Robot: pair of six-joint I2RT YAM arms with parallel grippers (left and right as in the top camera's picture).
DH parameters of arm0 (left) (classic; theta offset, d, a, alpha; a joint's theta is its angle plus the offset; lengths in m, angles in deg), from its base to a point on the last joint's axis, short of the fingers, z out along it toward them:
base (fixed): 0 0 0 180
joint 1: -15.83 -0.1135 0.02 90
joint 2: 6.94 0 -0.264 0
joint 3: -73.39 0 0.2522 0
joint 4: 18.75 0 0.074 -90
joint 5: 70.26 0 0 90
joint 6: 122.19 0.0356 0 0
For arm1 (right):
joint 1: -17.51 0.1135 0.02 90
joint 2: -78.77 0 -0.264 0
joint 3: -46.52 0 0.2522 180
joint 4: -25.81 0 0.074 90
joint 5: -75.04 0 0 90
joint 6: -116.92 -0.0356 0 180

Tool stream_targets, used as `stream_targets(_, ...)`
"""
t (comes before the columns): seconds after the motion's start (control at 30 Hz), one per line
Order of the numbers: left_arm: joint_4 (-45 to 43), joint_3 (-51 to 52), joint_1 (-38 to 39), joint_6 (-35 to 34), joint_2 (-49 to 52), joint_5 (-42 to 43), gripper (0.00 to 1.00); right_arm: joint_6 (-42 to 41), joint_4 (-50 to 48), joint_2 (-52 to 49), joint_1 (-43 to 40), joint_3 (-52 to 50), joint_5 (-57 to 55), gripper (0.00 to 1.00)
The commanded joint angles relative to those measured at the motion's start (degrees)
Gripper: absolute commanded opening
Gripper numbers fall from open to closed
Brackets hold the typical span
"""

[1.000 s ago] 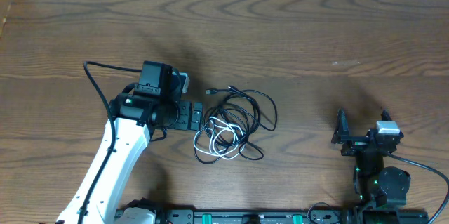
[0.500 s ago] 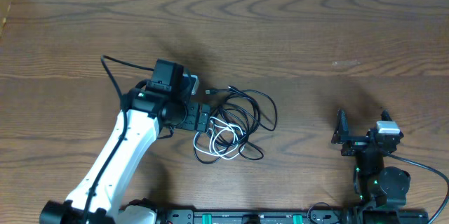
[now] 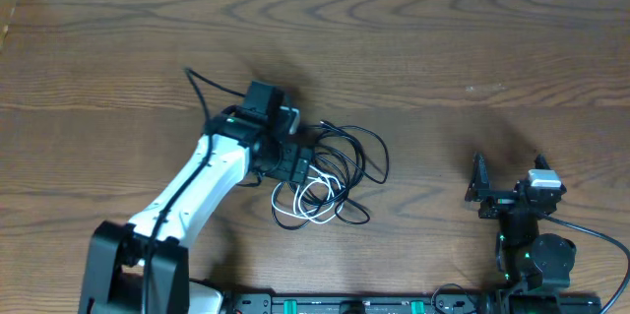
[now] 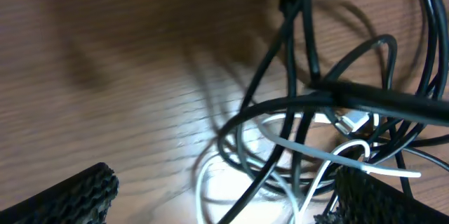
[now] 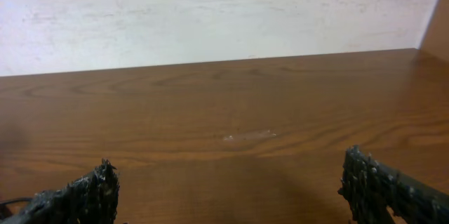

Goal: Untangle cables
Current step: 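Lower the left gripper onto the black cable and close on it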

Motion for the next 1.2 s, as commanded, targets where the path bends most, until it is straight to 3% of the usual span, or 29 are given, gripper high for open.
stream_targets(0.0, -1.7, -1.0, 1.2, 0.5, 1.9, 0.5, 0.99, -0.3, 0.3, 0.4, 0.5, -0.1, -0.4, 0.99)
stream_targets(0.27, -4.9, -1.0, 1.4, 0.5, 4.6, 0.5, 1.0, -0.3, 0.3, 0.4, 0.5, -0.1, -0.4, 0.99)
stream_targets(0.33, -5.6, -1.0, 1.4, 0.5, 5.4, 0.5, 0.95, -0.3, 0.3, 0.4, 0.5, -0.1, -0.4, 0.99)
stream_targets(0.43, -6.2, -1.0, 1.4, 0.5, 6.4, 0.5, 0.73, -0.3, 0.3, 0.4, 0.5, -0.1, -0.4, 0.99)
stream_targets(0.47, -6.2, -1.0, 1.4, 0.5, 6.4, 0.5, 0.59, -0.3, 0.3, 0.4, 0.5, -0.1, -0.4, 0.99)
stream_targets(0.53, -6.2, -1.0, 1.4, 0.5, 6.4, 0.5, 0.42, -0.3, 0.3, 0.4, 0.5, -0.1, -0.4, 0.99)
stream_targets(0.7, -6.2, -1.0, 1.4, 0.5, 6.4, 0.5, 0.09, -0.3, 0.3, 0.4, 0.5, -0.1, -0.4, 0.99)
stream_targets(1.17, -6.1, -1.1, 1.4, 0.3, 1.1, 0.9, 0.08, -0.3, 0.3, 0.4, 0.5, -0.1, -0.4, 0.99)
